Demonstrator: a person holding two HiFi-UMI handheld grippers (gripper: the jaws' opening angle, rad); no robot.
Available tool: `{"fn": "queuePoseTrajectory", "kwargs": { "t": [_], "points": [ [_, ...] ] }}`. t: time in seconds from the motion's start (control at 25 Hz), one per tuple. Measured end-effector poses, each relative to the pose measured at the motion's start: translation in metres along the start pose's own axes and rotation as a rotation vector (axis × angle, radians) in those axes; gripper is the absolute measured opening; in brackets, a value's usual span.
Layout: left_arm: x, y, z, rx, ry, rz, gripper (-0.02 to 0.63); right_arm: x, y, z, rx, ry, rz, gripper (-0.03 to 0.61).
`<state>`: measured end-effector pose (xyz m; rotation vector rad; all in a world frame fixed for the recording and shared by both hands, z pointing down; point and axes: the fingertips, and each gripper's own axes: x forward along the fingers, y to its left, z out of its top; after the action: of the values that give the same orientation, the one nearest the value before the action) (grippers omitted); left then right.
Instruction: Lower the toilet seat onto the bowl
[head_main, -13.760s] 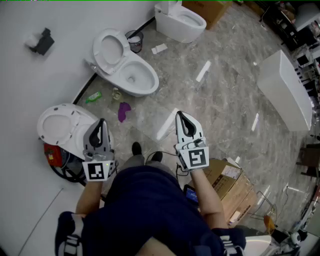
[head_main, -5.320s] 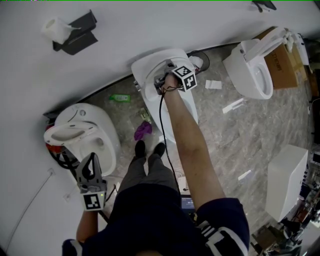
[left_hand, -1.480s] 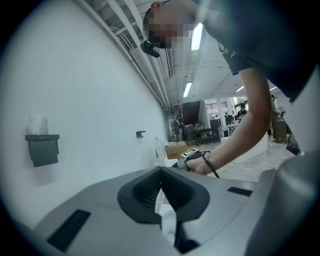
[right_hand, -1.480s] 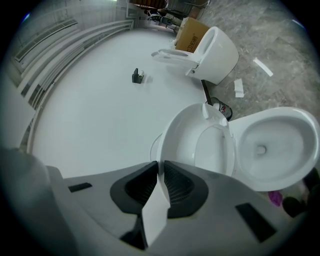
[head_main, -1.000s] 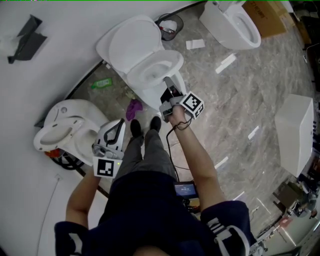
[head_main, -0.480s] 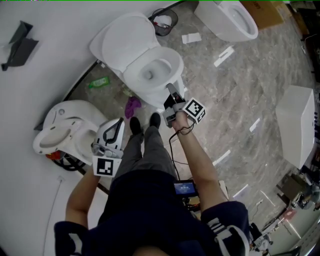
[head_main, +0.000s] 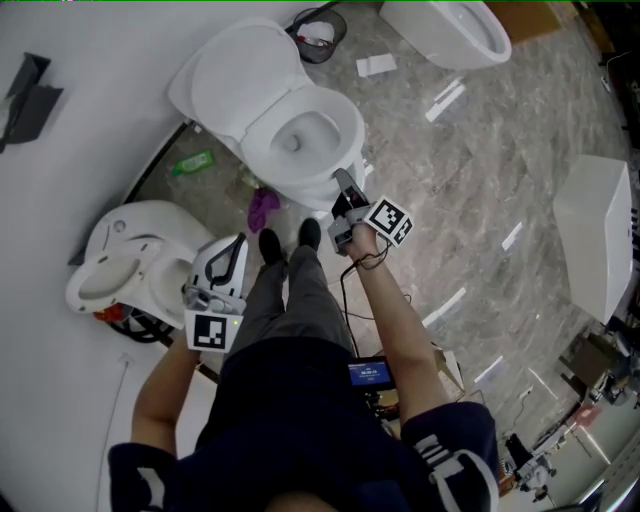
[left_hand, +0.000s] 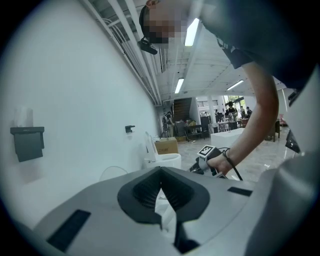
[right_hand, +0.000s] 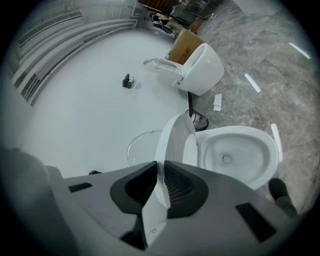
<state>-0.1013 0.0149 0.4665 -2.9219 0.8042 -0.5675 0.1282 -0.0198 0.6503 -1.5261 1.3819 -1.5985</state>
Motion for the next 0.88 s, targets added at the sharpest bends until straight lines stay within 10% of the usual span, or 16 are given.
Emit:
{"fn": "queuePoseTrajectory", "kwargs": {
  "t": [0.88],
  "points": [
    [0.020,-0.031,-0.024,0.031,0.042,-0.093,0.025,-0.037,-0.094,-0.003,0.093,-0.023,-0.081,0.063]
  ]
}}
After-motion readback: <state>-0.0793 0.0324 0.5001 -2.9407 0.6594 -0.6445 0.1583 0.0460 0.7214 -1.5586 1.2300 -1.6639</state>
